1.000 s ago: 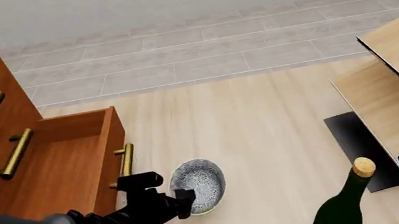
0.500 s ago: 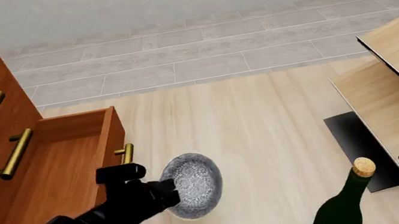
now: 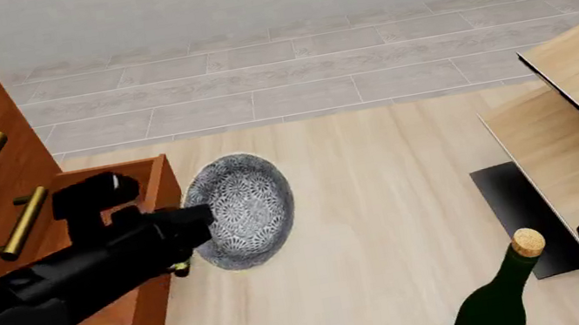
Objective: Put the bowl on top of the cabinet.
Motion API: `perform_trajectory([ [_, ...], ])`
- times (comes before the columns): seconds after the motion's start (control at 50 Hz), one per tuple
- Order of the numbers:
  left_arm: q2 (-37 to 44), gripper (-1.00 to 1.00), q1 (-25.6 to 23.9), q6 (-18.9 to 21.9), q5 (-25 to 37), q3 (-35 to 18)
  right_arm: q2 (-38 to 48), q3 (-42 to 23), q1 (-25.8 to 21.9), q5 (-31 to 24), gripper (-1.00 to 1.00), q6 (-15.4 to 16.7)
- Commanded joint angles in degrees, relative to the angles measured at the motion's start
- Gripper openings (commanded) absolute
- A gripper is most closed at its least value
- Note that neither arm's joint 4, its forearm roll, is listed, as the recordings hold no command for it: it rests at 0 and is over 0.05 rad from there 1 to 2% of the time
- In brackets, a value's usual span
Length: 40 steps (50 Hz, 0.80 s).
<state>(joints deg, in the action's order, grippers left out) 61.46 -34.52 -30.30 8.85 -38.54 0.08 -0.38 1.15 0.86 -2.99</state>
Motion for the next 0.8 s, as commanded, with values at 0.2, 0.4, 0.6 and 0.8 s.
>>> perform_trajectory([
  [0.2,-3.38,-1.0,10.34,2.62,26.33,-20.16,-0.02,-0.27,0.07,-0.24,1.0,0.18],
  [0.4,-1.48,-1.0,16.59,-0.05,35.69,-29.73,-0.03,-0.24,-0.05,-0.12,1.0,0.25],
  [0.6,1.33,-1.0,18.77,-5.84,44.22,-39.23,-0.03,-0.1,0.01,0.03,1.0,0.24],
  [0.8,3.35,-1.0,18.93,-13.22,49.57,-44.37,-0.02,-0.28,-0.01,-0.17,1.0,0.32],
])
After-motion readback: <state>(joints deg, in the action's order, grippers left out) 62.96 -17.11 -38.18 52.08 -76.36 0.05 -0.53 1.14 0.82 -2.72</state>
